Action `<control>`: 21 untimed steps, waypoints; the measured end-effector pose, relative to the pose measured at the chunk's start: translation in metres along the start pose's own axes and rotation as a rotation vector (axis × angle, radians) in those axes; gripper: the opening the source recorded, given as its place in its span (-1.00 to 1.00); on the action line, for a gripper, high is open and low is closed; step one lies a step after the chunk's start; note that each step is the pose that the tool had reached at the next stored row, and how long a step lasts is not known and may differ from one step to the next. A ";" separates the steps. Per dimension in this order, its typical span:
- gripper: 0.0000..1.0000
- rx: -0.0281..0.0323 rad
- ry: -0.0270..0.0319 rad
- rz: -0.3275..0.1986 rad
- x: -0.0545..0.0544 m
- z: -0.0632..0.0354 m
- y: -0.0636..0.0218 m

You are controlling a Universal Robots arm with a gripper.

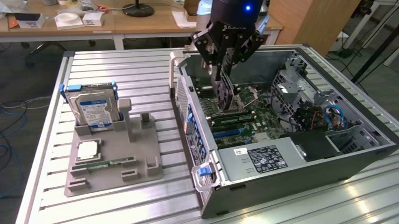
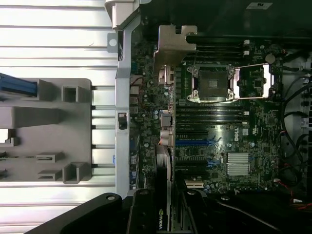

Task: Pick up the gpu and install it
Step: 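Pick up the gpu and move the gpu toward the slot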

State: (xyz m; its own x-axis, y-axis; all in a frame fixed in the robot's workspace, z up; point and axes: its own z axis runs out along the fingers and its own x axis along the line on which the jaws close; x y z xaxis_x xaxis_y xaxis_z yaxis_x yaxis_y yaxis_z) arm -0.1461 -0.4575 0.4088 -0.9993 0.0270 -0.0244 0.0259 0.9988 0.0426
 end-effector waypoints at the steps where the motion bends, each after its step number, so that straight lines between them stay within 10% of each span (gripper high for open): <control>1: -0.48 0.0000 0.0000 0.000 -0.001 0.0000 0.0000; 21: -0.48 0.0000 0.0000 0.000 -0.027 0.0007 0.0007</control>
State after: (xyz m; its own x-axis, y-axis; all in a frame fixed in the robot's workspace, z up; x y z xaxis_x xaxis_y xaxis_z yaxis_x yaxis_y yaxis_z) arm -0.1187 -0.4575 0.4088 -0.9993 0.0271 -0.0245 0.0260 0.9988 0.0426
